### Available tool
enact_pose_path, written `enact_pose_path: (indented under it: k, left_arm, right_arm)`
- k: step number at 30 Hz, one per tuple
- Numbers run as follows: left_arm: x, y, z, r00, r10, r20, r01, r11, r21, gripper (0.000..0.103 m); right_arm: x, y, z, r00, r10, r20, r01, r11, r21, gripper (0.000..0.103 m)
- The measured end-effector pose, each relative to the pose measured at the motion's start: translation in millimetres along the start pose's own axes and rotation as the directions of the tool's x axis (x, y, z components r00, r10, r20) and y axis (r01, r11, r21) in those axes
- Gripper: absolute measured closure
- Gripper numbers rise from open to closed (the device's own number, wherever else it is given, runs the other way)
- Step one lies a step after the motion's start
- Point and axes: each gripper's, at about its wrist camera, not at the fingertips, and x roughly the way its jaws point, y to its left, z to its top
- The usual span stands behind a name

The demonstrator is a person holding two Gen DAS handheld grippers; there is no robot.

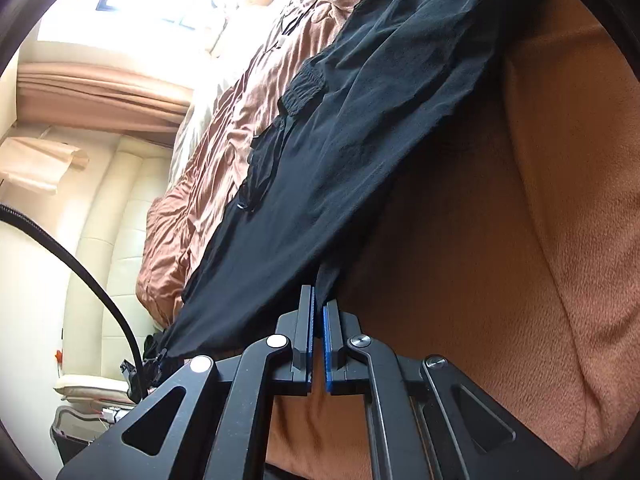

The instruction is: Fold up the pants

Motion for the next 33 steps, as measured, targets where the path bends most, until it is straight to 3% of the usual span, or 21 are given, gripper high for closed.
enact_pose_path:
  k: [16, 23, 27, 29, 31, 33]
  left_arm:
    - [-46.3, 60.9, -10.2, 0.998, 0.045, 0.04, -0.042, 0.997, -0.068, 0.093]
    - [-44.5, 76.6, -7.4, 0.997, 0.07, 0.031, -0.067, 0.993, -0.099, 0.093]
    - [-35.3, 77.6, -10.9, 0.997, 0.078, 0.007, -0.077, 0.989, -0.127, 0.09]
    - [-33.7, 78.0, -13.9, 0.997, 0.078, 0.004, -0.076, 0.988, -0.134, 0.086]
    - [-32.1, 80.1, -16.4, 0.996, 0.086, -0.003, -0.085, 0.985, -0.149, 0.076]
    - [-31.1, 83.2, -20.5, 0.996, 0.087, -0.007, -0.087, 0.982, -0.167, 0.066]
  right_arm:
    - [6.0, 25.4, -10.6, 0.997, -0.043, -0.067, 0.039, 0.997, -0.061, 0.102]
    - [20.9, 23.9, -13.0, 0.995, -0.039, -0.094, 0.033, 0.997, -0.064, 0.102]
    - [17.4, 17.6, -1.8, 0.99, -0.081, -0.119, 0.068, 0.992, -0.107, 0.098]
    - [12.4, 18.5, 5.7, 0.988, -0.091, -0.121, 0.076, 0.989, -0.126, 0.09]
    - [1.2, 16.1, 14.1, 0.992, -0.078, -0.1, 0.064, 0.99, -0.129, 0.068]
    - [-10.7, 10.2, 25.0, 0.995, -0.072, -0.07, 0.063, 0.99, -0.123, 0.055]
